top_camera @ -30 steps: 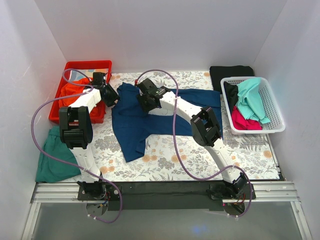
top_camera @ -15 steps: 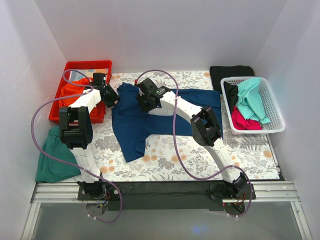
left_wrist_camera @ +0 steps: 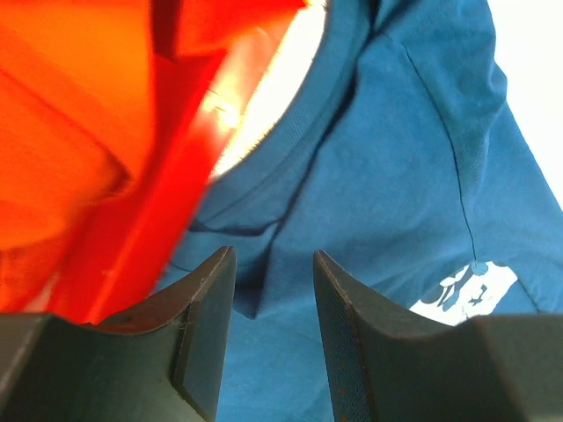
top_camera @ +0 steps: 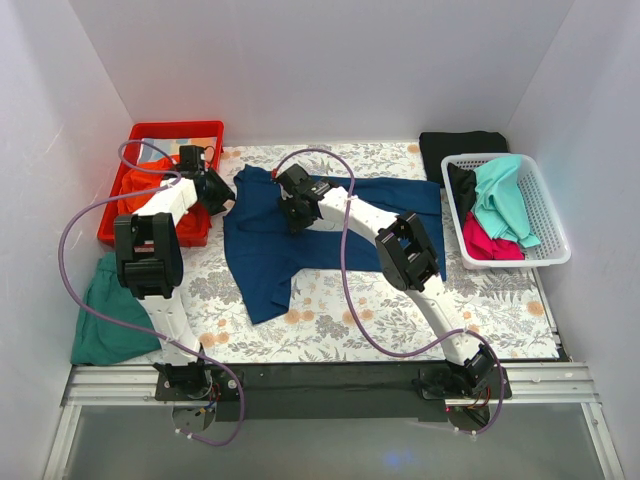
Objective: Fold and stack the t-shirts
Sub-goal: Fold the flattened tshirt in 1/3 of the way
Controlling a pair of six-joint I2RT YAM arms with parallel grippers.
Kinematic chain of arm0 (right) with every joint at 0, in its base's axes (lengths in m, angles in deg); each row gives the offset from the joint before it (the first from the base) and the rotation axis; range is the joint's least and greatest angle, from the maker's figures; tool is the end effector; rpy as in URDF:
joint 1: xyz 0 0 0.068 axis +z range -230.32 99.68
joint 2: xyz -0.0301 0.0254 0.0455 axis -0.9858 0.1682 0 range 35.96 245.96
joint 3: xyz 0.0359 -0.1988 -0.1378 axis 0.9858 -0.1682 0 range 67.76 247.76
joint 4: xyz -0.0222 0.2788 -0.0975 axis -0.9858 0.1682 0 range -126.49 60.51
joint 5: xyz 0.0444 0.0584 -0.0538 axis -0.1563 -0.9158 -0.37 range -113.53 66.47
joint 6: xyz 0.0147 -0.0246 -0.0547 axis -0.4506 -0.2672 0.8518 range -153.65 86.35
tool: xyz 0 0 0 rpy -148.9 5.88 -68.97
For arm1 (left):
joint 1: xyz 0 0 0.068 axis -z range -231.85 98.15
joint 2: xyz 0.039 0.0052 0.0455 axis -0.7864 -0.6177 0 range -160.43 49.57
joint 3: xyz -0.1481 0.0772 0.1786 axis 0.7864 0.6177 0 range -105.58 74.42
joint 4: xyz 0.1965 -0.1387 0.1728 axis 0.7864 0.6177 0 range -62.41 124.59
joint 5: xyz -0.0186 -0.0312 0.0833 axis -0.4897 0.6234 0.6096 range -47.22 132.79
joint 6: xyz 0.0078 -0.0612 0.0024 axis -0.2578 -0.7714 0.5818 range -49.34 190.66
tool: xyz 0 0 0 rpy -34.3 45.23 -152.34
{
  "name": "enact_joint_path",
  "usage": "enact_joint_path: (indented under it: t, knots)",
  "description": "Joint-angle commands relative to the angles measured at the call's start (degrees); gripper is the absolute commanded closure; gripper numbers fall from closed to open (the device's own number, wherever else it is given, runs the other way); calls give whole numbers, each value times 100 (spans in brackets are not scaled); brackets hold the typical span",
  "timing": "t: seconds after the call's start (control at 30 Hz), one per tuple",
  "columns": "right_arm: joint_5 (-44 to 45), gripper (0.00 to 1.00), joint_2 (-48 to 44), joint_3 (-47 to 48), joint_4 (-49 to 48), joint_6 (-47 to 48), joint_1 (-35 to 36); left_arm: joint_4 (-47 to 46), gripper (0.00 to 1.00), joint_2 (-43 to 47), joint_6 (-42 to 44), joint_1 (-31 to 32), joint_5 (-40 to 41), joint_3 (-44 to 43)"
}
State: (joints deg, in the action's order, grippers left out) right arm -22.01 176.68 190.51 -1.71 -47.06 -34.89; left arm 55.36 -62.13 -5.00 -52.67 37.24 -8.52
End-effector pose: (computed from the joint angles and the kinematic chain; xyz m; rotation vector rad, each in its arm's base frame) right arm 0.3948 0.3989 0.1362 -0.6882 2.4398 0.3903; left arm 0.4489 0.0019 0.1481 -1.6242 2.1238 -0.5914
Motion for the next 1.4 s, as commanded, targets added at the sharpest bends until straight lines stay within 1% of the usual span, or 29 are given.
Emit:
enact_joint_path:
  t: [0.0,0.03,0.07,0.47,0.5,0.57,0.63,0.93,1.0,1.1,1.33,1.37]
  knots:
    - [-12,78,-27,-24,-33,-21,-17,-87,60,465,7,-94,-8,49]
    - [6,81,-36,-15,-25,-21,-17,-79,60,456,7,-103,-8,41]
    - [24,82,-54,-15,-24,-21,-17,-79,60,456,7,-111,-26,49]
    - [147,84,-458,143,-16,-30,1,-87,60,430,7,-111,-26,58]
    - [103,85,-493,169,-16,-21,10,-79,60,421,7,-111,-26,50]
    - [86,93,-607,161,-7,-21,27,-79,60,412,7,-111,-26,49]
    - [-2,99,-704,134,-7,-48,54,-79,60,403,7,-103,-26,49]
    - [-99,99,-924,-181,11,-83,133,-87,60,395,7,-111,-17,49]
    - [-317,99,-994,-278,-7,-92,142,-87,60,386,7,-120,0,58]
    - [-398,99,-1100,-516,-7,-127,150,-87,60,386,7,-120,9,58]
    - [-354,99,-1205,-991,2,-180,150,-96,60,377,7,-111,-26,50]
    - [-293,97,-1205,-1008,11,-188,159,-96,60,368,16,-111,-26,58]
